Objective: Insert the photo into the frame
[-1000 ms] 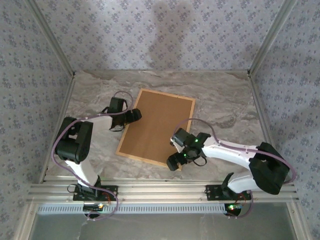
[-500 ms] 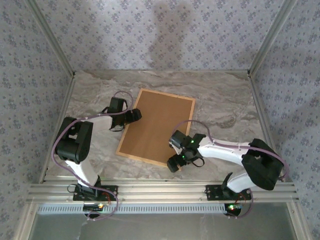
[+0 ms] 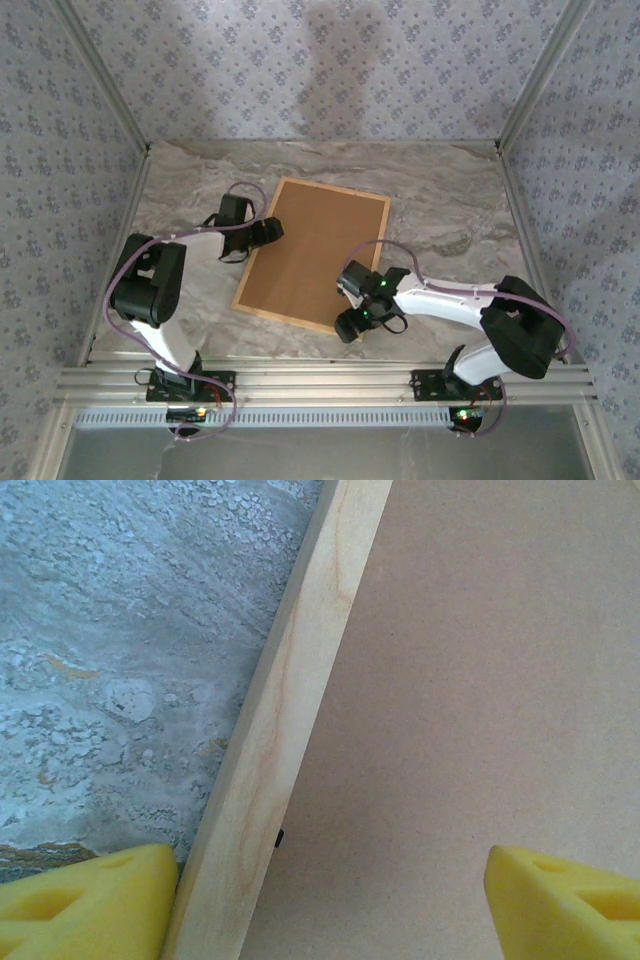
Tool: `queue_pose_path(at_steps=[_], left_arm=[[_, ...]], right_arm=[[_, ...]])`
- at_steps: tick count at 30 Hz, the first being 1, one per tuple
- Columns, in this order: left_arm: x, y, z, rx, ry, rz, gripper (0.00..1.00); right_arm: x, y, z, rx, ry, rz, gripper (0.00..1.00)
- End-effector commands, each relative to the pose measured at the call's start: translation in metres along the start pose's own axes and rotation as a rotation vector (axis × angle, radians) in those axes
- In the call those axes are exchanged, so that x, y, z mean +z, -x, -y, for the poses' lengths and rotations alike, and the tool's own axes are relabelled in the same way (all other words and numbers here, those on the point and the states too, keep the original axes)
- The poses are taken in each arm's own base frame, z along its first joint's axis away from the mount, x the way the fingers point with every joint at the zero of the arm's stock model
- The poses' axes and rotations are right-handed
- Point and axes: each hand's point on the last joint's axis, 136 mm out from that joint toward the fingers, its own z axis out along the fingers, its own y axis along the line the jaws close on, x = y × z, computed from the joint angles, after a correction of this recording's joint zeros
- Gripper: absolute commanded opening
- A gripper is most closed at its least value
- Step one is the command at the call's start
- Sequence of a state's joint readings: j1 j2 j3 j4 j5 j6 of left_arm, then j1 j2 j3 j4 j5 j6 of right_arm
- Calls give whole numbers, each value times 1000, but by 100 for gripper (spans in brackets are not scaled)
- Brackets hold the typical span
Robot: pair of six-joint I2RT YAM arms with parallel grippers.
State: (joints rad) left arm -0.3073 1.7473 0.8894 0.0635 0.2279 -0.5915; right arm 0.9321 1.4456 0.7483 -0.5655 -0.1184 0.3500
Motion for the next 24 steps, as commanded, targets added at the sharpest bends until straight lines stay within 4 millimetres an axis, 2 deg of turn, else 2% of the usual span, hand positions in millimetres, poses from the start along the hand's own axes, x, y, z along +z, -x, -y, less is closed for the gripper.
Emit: queue_pose_path(at_steps=[1, 24], left_arm=[[3, -26, -6, -23, 5, -110, 81], [11, -39, -5, -31, -11, -148, 80]], right_arm=[[1, 2, 2, 3, -17, 8, 83], [-4, 23, 6, 64, -14, 117, 70]])
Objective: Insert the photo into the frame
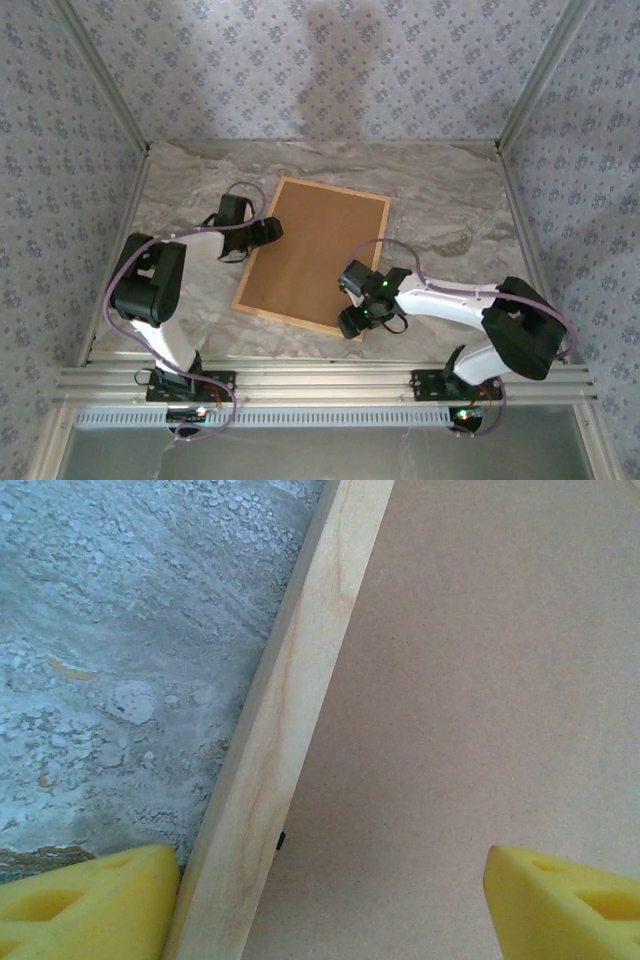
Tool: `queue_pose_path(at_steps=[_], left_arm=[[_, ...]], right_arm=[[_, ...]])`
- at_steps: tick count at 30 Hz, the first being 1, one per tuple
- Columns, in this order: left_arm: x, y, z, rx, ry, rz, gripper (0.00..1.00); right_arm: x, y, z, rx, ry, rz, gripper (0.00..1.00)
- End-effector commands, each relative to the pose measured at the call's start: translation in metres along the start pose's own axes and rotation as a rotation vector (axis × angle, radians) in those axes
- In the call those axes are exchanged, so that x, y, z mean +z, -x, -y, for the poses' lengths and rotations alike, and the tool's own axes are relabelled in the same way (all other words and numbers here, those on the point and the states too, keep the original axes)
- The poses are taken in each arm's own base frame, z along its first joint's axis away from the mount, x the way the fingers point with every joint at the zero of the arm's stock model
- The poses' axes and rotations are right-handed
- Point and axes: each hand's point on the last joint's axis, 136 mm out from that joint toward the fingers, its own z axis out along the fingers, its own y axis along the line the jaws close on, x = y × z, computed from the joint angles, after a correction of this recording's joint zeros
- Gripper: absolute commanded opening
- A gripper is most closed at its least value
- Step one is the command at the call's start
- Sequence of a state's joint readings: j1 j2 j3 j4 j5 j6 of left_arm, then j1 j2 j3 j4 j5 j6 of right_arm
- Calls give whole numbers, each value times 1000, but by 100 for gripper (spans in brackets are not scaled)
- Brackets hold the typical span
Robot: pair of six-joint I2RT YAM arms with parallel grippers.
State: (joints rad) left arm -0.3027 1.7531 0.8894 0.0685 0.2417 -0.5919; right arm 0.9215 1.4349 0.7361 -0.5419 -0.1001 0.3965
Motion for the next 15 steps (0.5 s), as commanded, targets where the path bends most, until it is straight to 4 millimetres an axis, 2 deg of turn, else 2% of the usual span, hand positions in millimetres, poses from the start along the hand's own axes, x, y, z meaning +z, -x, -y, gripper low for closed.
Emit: queue_pose_path(at_steps=[1, 4, 8, 12, 15], left_arm=[[10, -39, -5, -29, 0, -141, 80], [10, -38, -6, -26, 5, -138, 80], [8, -33, -7, -23, 18, -120, 81], [4, -26, -8, -24, 28, -96, 81], [1, -19, -9, -25, 36, -74, 81]], right_arm=[[-3, 18, 1, 12, 0, 85, 70], [-6, 16, 1, 21, 13, 76, 73], [-20, 17, 2, 57, 71, 101, 80], [-40, 33, 8, 129, 158, 170, 85], [-54, 55, 25, 243, 205, 251, 86]])
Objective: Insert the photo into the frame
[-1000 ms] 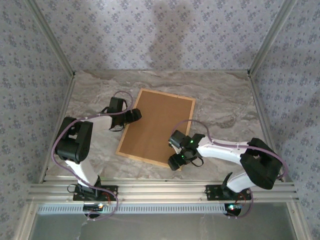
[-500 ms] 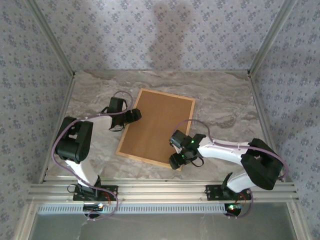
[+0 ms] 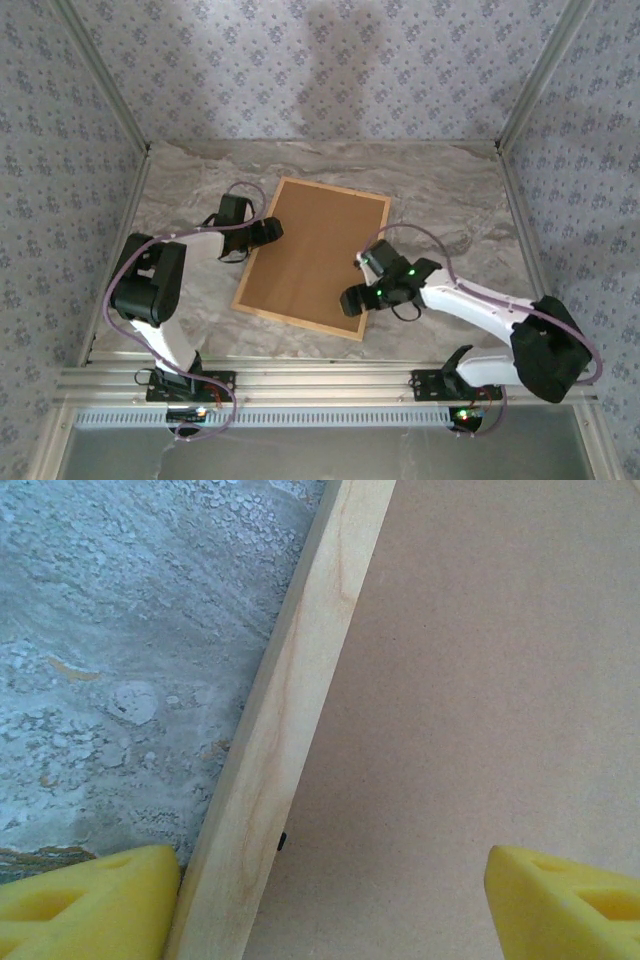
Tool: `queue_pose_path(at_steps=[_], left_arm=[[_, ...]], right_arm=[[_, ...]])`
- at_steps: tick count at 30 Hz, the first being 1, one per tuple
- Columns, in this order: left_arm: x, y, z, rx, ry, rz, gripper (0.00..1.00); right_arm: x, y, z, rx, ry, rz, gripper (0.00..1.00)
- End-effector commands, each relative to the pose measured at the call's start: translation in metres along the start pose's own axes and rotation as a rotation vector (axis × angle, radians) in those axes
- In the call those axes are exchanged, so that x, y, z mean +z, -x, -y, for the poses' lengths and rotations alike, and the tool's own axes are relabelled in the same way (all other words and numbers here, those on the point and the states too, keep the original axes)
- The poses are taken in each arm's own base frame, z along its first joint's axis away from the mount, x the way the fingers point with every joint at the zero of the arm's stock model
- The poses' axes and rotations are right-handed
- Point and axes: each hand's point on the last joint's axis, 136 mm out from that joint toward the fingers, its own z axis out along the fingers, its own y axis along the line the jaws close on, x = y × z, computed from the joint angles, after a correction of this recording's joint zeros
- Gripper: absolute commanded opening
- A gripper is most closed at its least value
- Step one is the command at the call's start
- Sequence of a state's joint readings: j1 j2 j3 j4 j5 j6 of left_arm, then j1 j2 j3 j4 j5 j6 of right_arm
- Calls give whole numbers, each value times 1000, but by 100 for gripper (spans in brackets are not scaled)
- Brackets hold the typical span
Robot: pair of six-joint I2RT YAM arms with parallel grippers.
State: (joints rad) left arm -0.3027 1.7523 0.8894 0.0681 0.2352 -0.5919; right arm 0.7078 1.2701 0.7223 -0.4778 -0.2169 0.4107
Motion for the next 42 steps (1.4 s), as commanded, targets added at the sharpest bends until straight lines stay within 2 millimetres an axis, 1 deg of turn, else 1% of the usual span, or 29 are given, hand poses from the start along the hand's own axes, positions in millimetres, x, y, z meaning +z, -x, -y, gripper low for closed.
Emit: queue_pose_path(at_steps=[1, 5, 8, 12, 14, 17, 19, 23, 26, 31, 34, 37, 42], left_arm=[[0, -17, -9, -26, 32, -69, 81], [-3, -4, -13, -18, 55, -36, 80], [1, 0, -16, 5, 83, -46, 78], [8, 1, -18, 29, 104, -73, 74], [11, 1, -20, 37, 112, -83, 72], [15, -1, -20, 40, 113, -105, 67], [16, -4, -21, 41, 110, -117, 62], [16, -8, -23, 44, 115, -124, 51], [15, -14, -26, 43, 122, -133, 44], [9, -31, -30, 53, 142, -143, 36], [2, -44, -32, 64, 156, -147, 33], [-7, -56, -33, 74, 173, -138, 29], [-20, -82, -36, 95, 210, -137, 24]], right_arm=[[-10, 24, 7, 114, 70, 76, 86], [-22, 65, 46, 316, 80, 208, 85], [-21, 87, 72, 398, 74, 264, 83], [-12, 105, 89, 424, 49, 270, 82], [-3, 113, 99, 437, 38, 257, 81], [8, 122, 106, 445, 41, 245, 81], [15, 127, 106, 446, 59, 240, 81], [29, 129, 107, 451, 78, 209, 79], [34, 130, 106, 442, 92, 195, 76], [33, 135, 104, 422, 111, 187, 74], [30, 137, 108, 418, 113, 180, 73], [26, 141, 116, 423, 106, 182, 72], [22, 145, 131, 418, 69, 164, 72]])
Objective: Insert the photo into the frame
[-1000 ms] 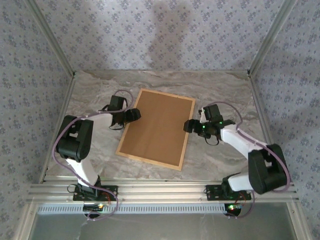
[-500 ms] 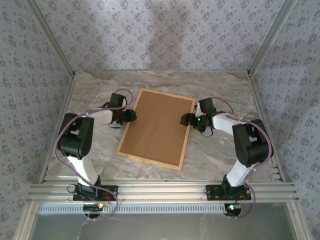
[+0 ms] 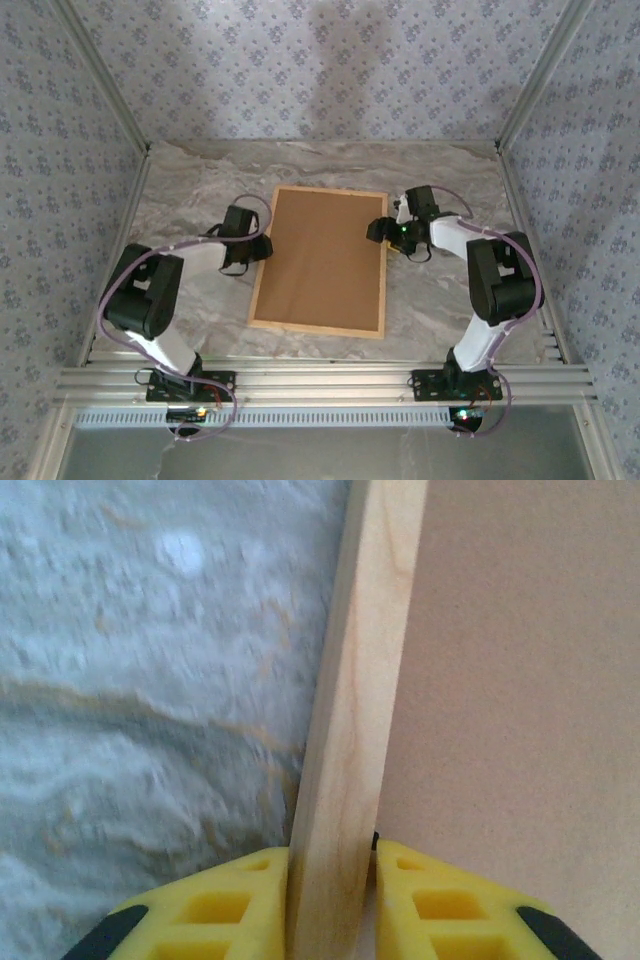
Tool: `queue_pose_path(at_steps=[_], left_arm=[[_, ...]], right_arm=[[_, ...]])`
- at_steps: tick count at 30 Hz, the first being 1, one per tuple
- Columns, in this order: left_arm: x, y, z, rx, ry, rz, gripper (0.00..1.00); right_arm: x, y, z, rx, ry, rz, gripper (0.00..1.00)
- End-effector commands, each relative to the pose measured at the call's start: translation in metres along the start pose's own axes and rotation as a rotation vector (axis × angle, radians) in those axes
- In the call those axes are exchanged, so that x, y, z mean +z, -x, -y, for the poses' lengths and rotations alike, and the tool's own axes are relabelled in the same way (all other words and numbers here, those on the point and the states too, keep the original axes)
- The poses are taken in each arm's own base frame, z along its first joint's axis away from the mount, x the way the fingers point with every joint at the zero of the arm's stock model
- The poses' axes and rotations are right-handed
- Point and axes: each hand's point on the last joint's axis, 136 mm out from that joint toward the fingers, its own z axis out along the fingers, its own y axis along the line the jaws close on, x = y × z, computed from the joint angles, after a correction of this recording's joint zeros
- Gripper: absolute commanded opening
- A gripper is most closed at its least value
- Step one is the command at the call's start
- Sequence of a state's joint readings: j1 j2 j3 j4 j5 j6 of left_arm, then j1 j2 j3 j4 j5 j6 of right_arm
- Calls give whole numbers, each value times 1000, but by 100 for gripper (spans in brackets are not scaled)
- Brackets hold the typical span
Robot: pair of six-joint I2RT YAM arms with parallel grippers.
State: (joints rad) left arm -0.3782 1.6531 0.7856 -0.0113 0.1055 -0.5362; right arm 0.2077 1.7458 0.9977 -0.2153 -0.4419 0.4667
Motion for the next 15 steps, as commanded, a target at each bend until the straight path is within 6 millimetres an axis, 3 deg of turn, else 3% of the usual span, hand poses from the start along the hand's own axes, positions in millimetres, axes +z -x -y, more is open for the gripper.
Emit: queue_pose_path(at_steps=[1, 7, 15], left_arm=[[-2, -50, -20, 4, 94, -110, 24], [-4, -68, -29, 33, 148, -119, 23], [-1, -61, -28, 71, 161, -121, 23]], right_arm=[[-4, 9, 5, -43, -30, -21, 72], [-19, 35, 33, -111, -232, 14, 72], [-14, 75, 45, -151, -357, 5, 66]])
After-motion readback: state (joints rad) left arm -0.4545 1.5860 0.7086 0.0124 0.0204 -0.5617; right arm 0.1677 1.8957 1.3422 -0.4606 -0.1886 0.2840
